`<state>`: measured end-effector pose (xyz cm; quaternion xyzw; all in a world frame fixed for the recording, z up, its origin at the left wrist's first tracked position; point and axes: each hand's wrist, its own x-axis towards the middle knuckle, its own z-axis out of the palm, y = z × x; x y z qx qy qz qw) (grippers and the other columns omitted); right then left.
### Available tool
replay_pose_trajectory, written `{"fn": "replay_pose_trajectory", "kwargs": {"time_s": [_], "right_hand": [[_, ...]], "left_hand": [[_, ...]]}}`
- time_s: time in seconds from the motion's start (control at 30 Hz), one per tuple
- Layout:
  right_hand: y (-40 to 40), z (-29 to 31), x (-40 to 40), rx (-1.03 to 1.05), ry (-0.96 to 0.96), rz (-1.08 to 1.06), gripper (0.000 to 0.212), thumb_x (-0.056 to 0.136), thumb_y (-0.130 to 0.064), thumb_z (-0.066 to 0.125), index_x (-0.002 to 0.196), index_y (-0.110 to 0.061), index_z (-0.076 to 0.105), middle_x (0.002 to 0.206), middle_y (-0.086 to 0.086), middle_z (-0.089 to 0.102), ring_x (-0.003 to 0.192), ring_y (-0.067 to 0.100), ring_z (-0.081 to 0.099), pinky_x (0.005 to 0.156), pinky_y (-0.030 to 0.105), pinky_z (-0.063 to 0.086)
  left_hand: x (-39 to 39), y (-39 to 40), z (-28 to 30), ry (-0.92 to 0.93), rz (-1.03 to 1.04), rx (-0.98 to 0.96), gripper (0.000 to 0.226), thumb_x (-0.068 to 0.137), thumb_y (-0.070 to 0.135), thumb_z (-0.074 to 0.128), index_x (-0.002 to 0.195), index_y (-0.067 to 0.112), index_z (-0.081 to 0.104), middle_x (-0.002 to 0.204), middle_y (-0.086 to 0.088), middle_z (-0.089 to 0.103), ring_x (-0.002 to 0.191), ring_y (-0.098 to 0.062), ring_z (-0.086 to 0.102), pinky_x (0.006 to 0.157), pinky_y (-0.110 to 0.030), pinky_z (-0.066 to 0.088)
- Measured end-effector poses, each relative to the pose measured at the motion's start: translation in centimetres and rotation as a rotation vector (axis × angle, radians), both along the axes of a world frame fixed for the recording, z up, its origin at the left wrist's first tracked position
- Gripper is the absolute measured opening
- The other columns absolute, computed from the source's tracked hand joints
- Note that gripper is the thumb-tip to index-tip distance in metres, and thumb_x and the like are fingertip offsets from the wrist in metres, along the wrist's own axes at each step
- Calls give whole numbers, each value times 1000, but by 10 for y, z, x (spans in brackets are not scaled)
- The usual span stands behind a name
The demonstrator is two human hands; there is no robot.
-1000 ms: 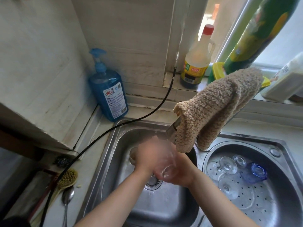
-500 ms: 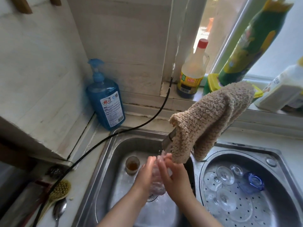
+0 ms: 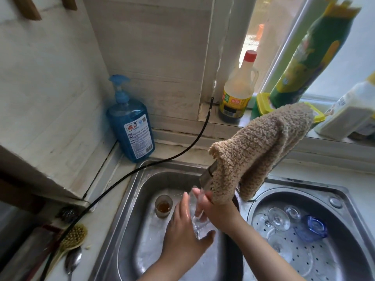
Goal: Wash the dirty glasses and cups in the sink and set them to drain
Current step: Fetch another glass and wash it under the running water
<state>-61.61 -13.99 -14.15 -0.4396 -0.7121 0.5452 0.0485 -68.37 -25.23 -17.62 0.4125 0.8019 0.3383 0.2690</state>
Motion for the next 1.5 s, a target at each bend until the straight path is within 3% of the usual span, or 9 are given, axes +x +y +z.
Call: {"fn": "replay_pose_trajectory", "kwargs": {"time_s": [0.13, 0.4, 0.57, 0.7, 0.87, 1.13, 1.27, 1.37, 1.5], "right_hand": [[-20, 8, -2, 368, -19, 337, 40, 96, -50, 39, 107, -18, 60, 99, 4, 67, 85, 11, 63, 82, 27, 50], [4, 0, 40, 706, 8, 725, 54, 98, -55, 25, 89, -17, 62, 83, -5, 63, 84, 18, 59, 94, 33, 43], [-15, 11, 12, 348, -7, 357, 48, 94, -55, 36, 118, -22, 61, 108, -6, 68, 102, 10, 62, 91, 27, 47], [7, 10, -4, -264, 43, 86, 32, 92, -30, 60, 112, -6, 61, 95, -1, 68, 81, 8, 66, 75, 21, 55], [-7, 15, 13, 546, -22, 474, 39, 84, -61, 43, 92, -27, 60, 68, -14, 49, 68, 8, 51, 68, 20, 42], [9, 30, 37, 357, 154, 481, 28, 91, -39, 58, 75, -18, 70, 66, -15, 60, 70, -3, 55, 66, 12, 39], [-3, 16, 25, 318, 137, 285, 35, 90, -51, 53, 62, -30, 58, 61, -8, 59, 64, 5, 57, 70, 32, 47], [-14, 10, 12, 422, -26, 252, 44, 92, -52, 48, 56, -27, 44, 57, -4, 55, 58, 8, 52, 64, 31, 42], [-23, 11, -1, 522, -111, 357, 38, 94, -53, 42, 79, -24, 62, 83, 2, 69, 78, 16, 63, 75, 30, 46]], "left_hand": [[-14, 7, 4, -184, 96, 140, 53, 68, 17, 79, 110, 29, 48, 95, 20, 58, 85, 4, 58, 67, -4, 44], [-48, 10, 14, -322, -131, 26, 73, 46, 49, 86, 107, 38, 48, 100, 19, 66, 94, 6, 62, 82, -28, 55], [-19, 18, 14, 37, 77, 63, 58, 58, 61, 38, 105, 27, 47, 91, 10, 64, 94, -18, 62, 81, -36, 47], [-9, 19, 4, 7, 84, 79, 61, 55, 47, 75, 108, 44, 43, 96, 16, 60, 91, -5, 60, 81, -31, 46], [-28, 20, 7, -448, -34, 56, 60, 59, 13, 81, 112, 20, 53, 93, 14, 62, 86, -6, 60, 72, -16, 50], [-60, 5, 9, -1072, -327, -81, 73, 63, 43, 83, 122, 9, 57, 111, -6, 66, 106, -19, 61, 94, -33, 47], [-44, 5, 9, -853, -201, 14, 71, 67, 20, 83, 129, 23, 49, 111, -3, 70, 100, -16, 67, 83, -32, 53], [-19, 6, 0, -578, 5, 96, 80, 49, 31, 83, 119, 28, 44, 107, 5, 69, 99, -13, 67, 79, -35, 57], [-5, 7, -3, -368, 175, 187, 69, 69, 18, 75, 124, 38, 38, 109, 14, 60, 95, 0, 61, 81, -23, 53]]}}
